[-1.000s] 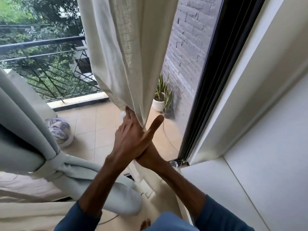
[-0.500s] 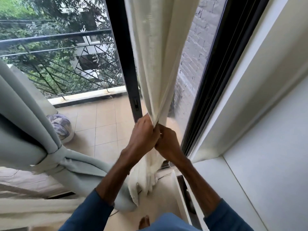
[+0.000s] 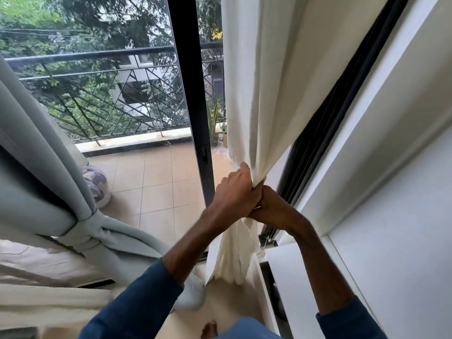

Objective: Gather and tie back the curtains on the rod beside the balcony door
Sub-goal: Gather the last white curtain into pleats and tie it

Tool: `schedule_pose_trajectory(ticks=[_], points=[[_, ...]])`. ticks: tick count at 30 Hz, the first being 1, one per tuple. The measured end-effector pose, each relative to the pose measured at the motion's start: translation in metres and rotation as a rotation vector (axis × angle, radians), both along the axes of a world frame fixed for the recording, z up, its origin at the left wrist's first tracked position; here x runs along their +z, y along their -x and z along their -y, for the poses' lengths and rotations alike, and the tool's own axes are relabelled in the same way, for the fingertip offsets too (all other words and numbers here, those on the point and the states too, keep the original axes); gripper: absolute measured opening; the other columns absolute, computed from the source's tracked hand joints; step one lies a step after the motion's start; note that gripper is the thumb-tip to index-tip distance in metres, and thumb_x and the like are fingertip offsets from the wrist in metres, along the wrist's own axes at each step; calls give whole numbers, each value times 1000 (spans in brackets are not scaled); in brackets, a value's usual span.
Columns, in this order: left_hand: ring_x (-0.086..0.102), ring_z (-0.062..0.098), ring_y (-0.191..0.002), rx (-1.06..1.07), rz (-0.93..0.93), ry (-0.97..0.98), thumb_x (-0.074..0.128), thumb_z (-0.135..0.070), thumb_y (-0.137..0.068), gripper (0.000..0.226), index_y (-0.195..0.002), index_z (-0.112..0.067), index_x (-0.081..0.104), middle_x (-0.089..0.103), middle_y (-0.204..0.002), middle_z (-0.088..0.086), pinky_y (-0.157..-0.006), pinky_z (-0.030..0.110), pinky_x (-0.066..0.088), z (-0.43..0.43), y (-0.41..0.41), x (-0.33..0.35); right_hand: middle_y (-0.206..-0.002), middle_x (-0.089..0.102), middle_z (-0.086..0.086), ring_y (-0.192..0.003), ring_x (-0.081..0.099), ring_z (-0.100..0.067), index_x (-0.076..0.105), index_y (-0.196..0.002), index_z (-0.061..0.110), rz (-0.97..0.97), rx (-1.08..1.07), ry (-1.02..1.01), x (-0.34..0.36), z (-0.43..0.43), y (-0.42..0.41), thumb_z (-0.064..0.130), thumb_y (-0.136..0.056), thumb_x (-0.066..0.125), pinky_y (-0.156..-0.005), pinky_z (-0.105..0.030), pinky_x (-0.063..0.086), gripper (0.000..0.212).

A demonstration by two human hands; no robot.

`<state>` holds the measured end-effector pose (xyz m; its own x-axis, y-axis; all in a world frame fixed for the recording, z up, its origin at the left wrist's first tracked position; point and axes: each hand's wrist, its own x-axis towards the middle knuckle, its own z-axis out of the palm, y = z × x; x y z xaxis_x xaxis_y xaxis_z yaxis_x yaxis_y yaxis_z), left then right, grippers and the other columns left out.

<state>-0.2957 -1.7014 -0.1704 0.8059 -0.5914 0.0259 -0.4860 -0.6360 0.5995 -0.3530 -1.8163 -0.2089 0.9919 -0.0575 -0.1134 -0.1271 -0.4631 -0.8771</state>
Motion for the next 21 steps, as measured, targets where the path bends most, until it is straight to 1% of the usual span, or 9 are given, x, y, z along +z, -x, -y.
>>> schedule_pose_trajectory(ticks=[3,5,7,9,11,14,17,19,21], points=[[67,35,-81,83,-16,51,49,-29,-97,22,-98,-8,56,68,-91,13,-73,49,59,-3,-12,2,-116,73,10,-102,73,-14,64,-126,18,-39,68,-91,-3,1,5,10,-80,83,-92,-36,60,51],[67,37,-76,134,-98,106,43,-40,-91,34,-88,-7,55,67,-85,15,-69,51,58,-6,-23,1,-128,68,12,-106,72,-13,57,-139,23,-41,57,-156,-6,4,9,11,-79,85,-91,-33,60,67],[67,37,-77,167,-134,125,40,-47,-93,43,-86,-7,55,67,-84,15,-69,51,58,-9,-30,0,-131,66,9,-107,72,-13,52,-145,24,-51,57,-238,-6,8,13,12,-82,83,-85,-27,60,71],[67,33,-81,151,-139,117,41,-45,-100,44,-94,-5,58,67,-87,13,-73,48,58,-10,-33,0,-131,67,-5,-109,72,-22,51,-145,14,-66,20,-387,-7,13,15,6,-91,70,-84,-34,61,58],[66,27,-83,129,-106,79,40,-47,-101,44,-100,-7,60,67,-91,9,-75,46,58,-10,-33,-1,-127,68,-17,-107,72,-34,53,-141,6,-32,-41,-483,-6,15,14,3,-98,60,-87,-49,61,44],[66,24,-85,91,-43,11,38,-51,-101,46,-98,-11,61,66,-93,6,-77,43,58,-8,-34,-4,-114,75,-10,-95,76,-31,65,-128,9,82,-123,-363,-3,8,7,12,-95,67,-83,-56,60,32],[67,25,-88,92,-89,46,44,-47,-100,43,-106,-9,62,68,-96,7,-80,44,59,-7,-34,-2,-105,77,10,-90,75,-10,73,-115,22,218,-159,-70,2,-2,3,27,-86,79,-82,-38,63,30],[68,25,-85,114,-60,65,48,-46,-99,40,-101,-9,64,69,-92,6,-78,42,59,-8,-36,-1,-105,76,11,-90,75,-8,73,-115,20,237,-160,-91,5,-6,2,28,-83,82,-82,-26,61,34],[67,25,-80,124,-22,63,51,-46,-97,38,-95,-10,65,69,-86,3,-73,40,59,-9,-37,0,-103,77,7,-89,75,-7,72,-115,17,240,-169,-126,7,-8,1,27,-81,83,-80,-22,60,37]])
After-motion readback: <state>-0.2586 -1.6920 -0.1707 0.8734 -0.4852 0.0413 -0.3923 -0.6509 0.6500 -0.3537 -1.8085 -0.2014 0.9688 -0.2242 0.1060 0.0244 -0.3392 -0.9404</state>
